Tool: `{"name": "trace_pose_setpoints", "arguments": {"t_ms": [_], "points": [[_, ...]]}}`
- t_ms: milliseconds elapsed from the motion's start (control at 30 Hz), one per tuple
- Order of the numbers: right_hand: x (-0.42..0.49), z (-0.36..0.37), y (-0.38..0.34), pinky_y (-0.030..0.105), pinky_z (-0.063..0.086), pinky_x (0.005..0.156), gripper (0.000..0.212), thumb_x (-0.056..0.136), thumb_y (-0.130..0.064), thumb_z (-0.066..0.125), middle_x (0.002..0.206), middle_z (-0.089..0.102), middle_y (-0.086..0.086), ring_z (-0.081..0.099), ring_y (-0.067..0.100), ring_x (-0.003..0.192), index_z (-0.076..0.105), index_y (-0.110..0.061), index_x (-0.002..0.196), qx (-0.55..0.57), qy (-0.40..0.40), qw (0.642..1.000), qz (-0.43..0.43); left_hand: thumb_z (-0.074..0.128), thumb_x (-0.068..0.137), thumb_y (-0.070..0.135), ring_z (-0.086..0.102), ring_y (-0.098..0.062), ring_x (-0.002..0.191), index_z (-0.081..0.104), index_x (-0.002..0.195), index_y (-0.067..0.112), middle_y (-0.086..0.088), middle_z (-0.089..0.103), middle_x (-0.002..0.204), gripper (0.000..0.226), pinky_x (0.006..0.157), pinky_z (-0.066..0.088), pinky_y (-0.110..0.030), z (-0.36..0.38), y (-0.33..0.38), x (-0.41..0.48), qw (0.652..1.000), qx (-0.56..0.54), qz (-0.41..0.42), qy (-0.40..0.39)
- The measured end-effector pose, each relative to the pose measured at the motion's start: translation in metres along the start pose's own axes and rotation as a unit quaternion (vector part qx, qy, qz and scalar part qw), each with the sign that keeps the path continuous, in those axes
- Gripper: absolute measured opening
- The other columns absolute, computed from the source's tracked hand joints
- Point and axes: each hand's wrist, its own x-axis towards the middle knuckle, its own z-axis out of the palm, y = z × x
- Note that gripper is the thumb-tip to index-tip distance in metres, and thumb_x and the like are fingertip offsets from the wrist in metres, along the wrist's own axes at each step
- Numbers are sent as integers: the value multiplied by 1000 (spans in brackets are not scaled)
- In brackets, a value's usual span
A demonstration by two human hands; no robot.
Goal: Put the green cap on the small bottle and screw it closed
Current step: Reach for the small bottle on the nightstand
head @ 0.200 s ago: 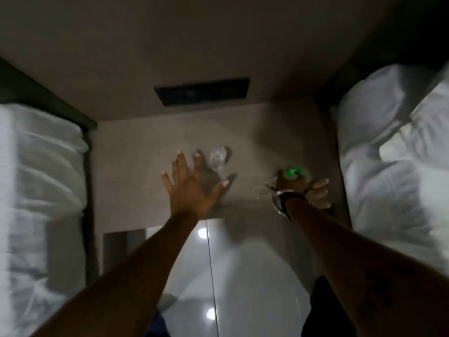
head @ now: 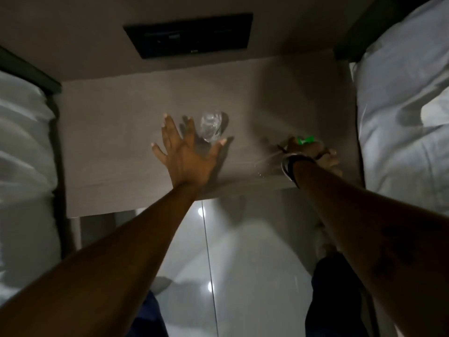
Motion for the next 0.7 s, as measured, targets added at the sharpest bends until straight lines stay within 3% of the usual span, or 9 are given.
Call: {"name": "trace_pose_setpoints", "arguments": {"t_ms": [67,200,333,467,567,633,700], "points": [[6,-1,-8,52,29,110,60,78,-63,53,137,46,17,36,37,130,59,-15,113,-87,80,993,20,37,71,88,5,-31,148,30,145,31,-12,3,162,94,112,-4,-59,11,-2,8,1000,-17,12,20],[17,7,-27,49,32,111,50,84,-51,50,137,50,15,38,36,130,58,-14,117,-126,45,991,2,45,71,84,8,-30,147,39,140,35,-9,7,162,84,111,-6,-57,18,3,17,997,-60,8,52],[17,7,-31,56,24,112,61,76,-58,54,140,45,15,33,37,132,54,-15,119,-133,104,986,0,56,74,72,9,-27,147,49,132,35,-7,8,162,68,113,0,-62,18,3,24,993,-100,-16,64],[21,2,-47,57,30,106,63,64,-67,58,129,51,18,37,39,124,62,-17,102,-114,80,990,-13,55,71,73,9,-27,147,51,130,35,-6,6,162,70,111,-5,-56,15,7,32,993,-106,7,60],[21,0,-53,57,32,106,67,64,-61,67,130,50,19,36,40,124,59,-11,107,-118,86,989,-21,60,71,68,10,-27,147,55,124,34,-6,8,162,63,111,-4,-57,16,10,34,991,-116,19,65],[25,0,-56,52,33,108,69,66,-54,71,133,47,19,39,37,123,54,-8,114,-70,82,994,-18,64,72,64,11,-28,147,57,120,34,-6,9,162,57,112,-3,-59,16,10,34,989,-128,17,70],[27,2,-62,26,41,101,52,80,-31,68,134,46,13,49,22,110,50,-8,123,28,-30,997,-60,58,70,68,11,-28,147,59,117,35,-5,10,162,57,112,0,-61,16,11,33,986,-148,10,73]]}}
